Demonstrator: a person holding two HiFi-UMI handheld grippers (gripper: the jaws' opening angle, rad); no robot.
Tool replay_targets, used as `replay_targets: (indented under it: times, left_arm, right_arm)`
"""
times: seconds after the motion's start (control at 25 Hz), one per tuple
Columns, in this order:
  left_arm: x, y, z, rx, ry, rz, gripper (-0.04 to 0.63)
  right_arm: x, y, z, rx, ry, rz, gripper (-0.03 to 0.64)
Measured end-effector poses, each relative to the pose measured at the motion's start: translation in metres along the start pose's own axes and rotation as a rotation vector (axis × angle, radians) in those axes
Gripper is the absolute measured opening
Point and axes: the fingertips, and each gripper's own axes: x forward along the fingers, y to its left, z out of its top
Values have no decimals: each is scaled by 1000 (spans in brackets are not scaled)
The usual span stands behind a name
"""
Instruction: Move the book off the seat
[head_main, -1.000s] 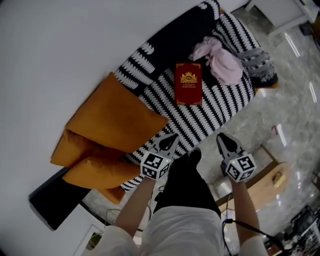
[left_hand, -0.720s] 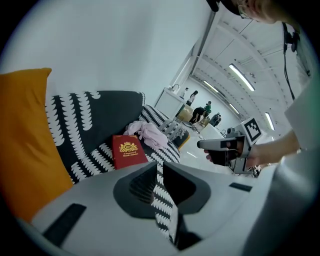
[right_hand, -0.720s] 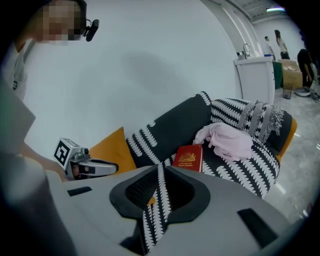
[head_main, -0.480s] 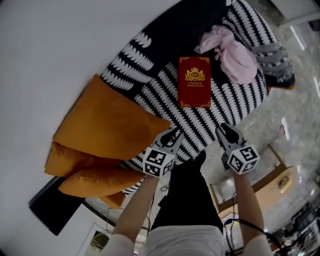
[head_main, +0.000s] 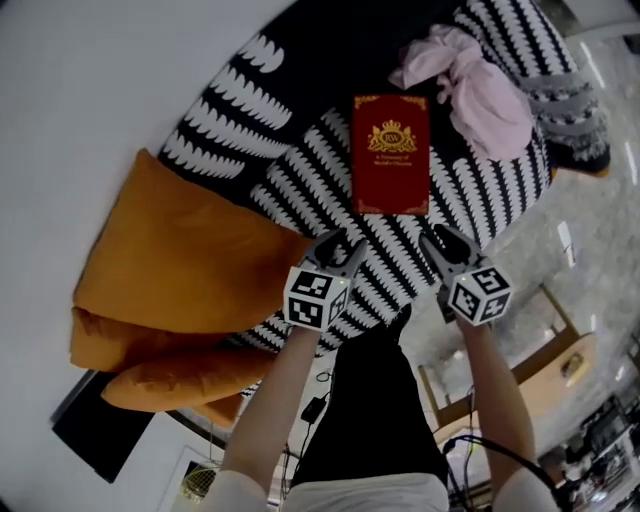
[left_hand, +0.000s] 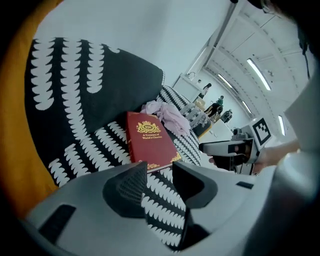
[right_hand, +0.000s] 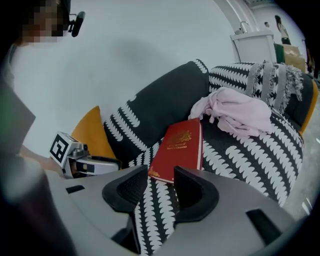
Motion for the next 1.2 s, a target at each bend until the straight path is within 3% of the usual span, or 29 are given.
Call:
replay_targets:
  times: [0.32, 0.52, 0.76, 0.88, 1.08, 1.2]
  left_arm:
    - [42, 36, -13, -22, 76, 2, 166]
    - [63, 41, -8, -100, 81, -46, 207]
    - [101, 52, -19, -69, 124, -40, 272]
    - [104, 46, -20, -77, 147, -88, 302]
    - [100, 34, -18, -152, 132, -220, 311]
    - [110, 37, -23, -197, 115, -236, 316]
  right_arm:
    - [41, -34, -8, 49, 37, -65, 223]
    - [58, -42, -16, 62, 87, -83, 284]
    - [78, -63, -34, 141, 63, -48, 295]
    - [78, -62, -37, 171, 82, -53, 308]
    - [80, -57, -37, 228, 102, -37, 324]
    - [87, -61, -44, 248, 94, -16, 325]
